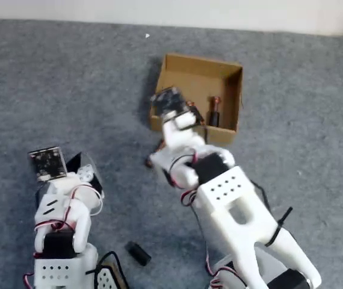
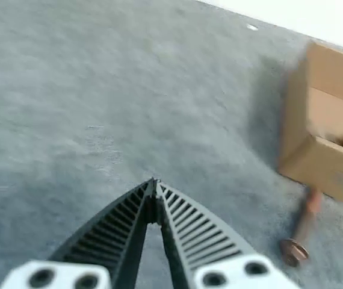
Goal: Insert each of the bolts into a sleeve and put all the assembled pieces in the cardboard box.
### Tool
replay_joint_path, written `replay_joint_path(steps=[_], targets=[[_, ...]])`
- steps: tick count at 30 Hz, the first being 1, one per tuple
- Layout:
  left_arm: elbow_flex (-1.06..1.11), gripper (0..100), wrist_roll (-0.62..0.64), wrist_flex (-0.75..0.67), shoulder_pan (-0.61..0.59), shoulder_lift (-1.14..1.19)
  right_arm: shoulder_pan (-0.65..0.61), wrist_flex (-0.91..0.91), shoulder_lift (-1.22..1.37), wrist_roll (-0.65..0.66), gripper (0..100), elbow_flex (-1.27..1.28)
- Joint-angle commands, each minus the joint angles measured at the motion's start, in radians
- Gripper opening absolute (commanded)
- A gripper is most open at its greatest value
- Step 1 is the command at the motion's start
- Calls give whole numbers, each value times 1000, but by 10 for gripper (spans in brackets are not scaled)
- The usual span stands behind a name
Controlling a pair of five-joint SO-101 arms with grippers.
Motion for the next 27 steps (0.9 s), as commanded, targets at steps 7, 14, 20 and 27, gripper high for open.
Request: replay_joint_path(steps=[7, 14, 20, 27], targets=[[19, 10, -6, -167, -255, -5, -306, 295, -51, -9, 142, -7], [19, 9, -6, -173, -265, -5, -481, 234, -51, -75, 142, 96], [19, 10, -6, -173, -265, -5, -549, 91, -51, -114, 142, 243], [18, 10, -3, -175, -298, -5, -550, -19, -41, -186, 142, 332]])
